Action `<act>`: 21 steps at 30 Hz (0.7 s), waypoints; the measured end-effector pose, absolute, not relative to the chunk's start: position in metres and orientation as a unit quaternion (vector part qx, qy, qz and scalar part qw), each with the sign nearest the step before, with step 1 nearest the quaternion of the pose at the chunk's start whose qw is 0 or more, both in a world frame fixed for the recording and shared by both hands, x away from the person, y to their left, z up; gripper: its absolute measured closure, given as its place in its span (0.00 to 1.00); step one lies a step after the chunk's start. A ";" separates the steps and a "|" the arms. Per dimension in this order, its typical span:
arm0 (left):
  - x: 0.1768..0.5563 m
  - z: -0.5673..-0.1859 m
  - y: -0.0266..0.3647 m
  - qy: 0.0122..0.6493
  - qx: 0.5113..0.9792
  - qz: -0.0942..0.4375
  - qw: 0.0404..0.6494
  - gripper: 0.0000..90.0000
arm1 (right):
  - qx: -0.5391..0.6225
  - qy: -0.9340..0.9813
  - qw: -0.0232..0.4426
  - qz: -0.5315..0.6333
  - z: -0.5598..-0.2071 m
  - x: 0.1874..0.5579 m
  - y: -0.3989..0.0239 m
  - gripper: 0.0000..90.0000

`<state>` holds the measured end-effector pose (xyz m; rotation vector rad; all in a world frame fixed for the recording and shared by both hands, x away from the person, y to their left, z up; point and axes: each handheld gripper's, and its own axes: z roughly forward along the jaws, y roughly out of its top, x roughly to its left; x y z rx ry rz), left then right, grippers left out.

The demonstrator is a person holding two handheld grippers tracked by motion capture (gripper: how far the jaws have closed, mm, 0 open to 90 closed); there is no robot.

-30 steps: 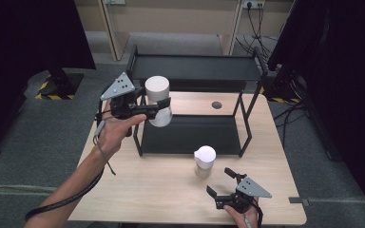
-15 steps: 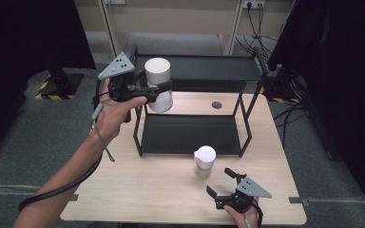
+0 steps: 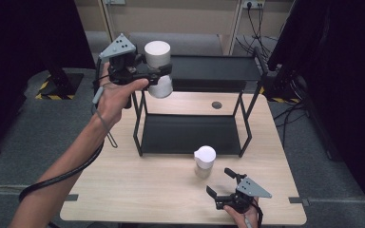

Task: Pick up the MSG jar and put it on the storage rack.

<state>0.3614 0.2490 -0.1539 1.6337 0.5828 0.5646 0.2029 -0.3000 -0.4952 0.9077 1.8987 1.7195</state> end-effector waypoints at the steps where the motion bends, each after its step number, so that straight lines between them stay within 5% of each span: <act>1: 0.363 -0.152 0.248 0.256 0.708 0.246 0.611 0.39 | 0.327 0.683 0.210 0.619 -0.495 0.203 -0.300 0.01; 21: 0.393 -0.140 0.233 0.308 0.692 0.280 0.590 0.39 | 0.326 0.683 0.210 0.619 -0.496 0.203 -0.300 0.01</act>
